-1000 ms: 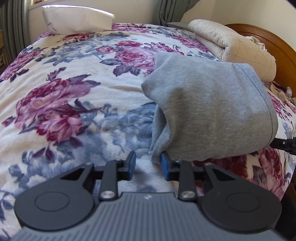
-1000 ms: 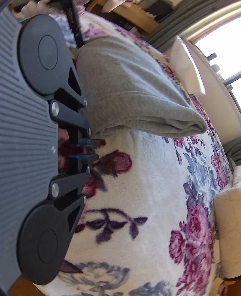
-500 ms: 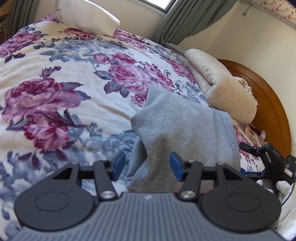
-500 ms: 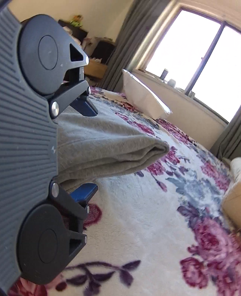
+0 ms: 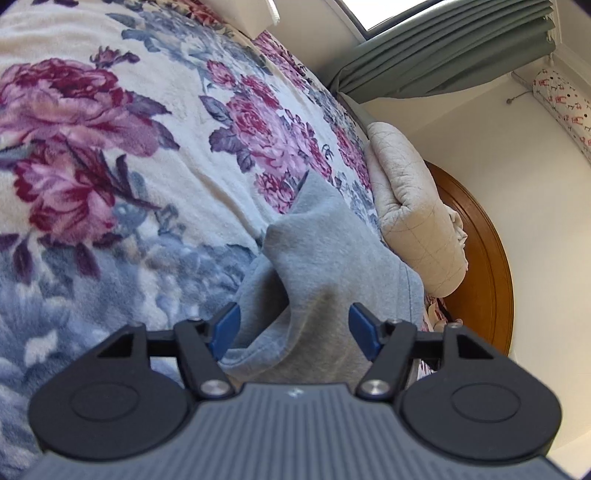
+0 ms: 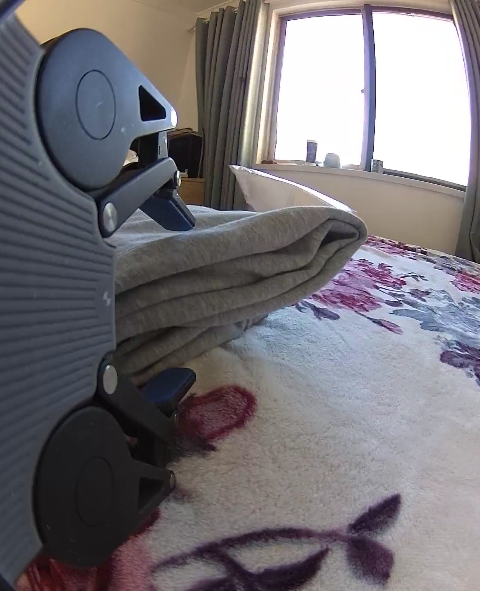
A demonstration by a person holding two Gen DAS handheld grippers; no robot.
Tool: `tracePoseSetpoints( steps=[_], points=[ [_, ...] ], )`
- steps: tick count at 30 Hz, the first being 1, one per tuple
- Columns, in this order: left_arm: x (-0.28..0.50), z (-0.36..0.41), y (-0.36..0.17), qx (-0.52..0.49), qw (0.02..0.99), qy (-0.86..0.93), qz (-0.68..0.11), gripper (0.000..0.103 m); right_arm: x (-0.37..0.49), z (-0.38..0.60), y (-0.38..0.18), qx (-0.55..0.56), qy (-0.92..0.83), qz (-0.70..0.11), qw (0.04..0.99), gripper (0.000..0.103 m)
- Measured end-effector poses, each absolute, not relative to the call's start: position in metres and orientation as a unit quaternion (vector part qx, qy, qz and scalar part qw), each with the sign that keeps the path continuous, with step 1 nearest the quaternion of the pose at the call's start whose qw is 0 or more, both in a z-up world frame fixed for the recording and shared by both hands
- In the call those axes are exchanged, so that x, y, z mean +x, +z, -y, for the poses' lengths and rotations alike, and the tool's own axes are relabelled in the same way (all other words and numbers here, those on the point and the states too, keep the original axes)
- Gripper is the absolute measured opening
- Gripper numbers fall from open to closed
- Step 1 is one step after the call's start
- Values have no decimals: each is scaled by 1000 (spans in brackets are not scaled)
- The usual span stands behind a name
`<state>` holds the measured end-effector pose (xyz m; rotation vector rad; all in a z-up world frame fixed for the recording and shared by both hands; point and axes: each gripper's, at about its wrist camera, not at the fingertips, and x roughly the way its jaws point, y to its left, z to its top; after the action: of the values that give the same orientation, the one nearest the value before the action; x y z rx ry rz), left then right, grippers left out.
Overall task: Fold clothes
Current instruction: 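Grasp the folded sweatpants bundle with both grippers from opposite sides, then lift the grey sweatpants bundle off the bed with both grippers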
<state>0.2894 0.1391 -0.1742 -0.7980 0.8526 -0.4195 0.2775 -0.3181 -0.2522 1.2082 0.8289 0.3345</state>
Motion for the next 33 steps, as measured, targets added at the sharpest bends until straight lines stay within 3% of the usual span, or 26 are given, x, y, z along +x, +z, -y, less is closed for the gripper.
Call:
tracePoseSetpoints(
  steps=[6,8,9,19,33],
  points=[
    [312,-144,-198,-431,777,-205,-410,68,290,300,-244,507,151,-401,747,92],
    [320,-144,-208,-458,756,-228,-409,81,294,298,-242,501,152,-410,747,92],
    [324,-144,-213,-468,746,-233,-412,83,296,297,-241,499,152,-412,747,92],
    [344,-119,-219,-451,757,-235,-411,89,294,286,-240,475,142,-403,769,87],
    [317,-134,-194,-376,821,-141,-405,89,293,291,-247,469,153,-397,774,85]
  ],
)
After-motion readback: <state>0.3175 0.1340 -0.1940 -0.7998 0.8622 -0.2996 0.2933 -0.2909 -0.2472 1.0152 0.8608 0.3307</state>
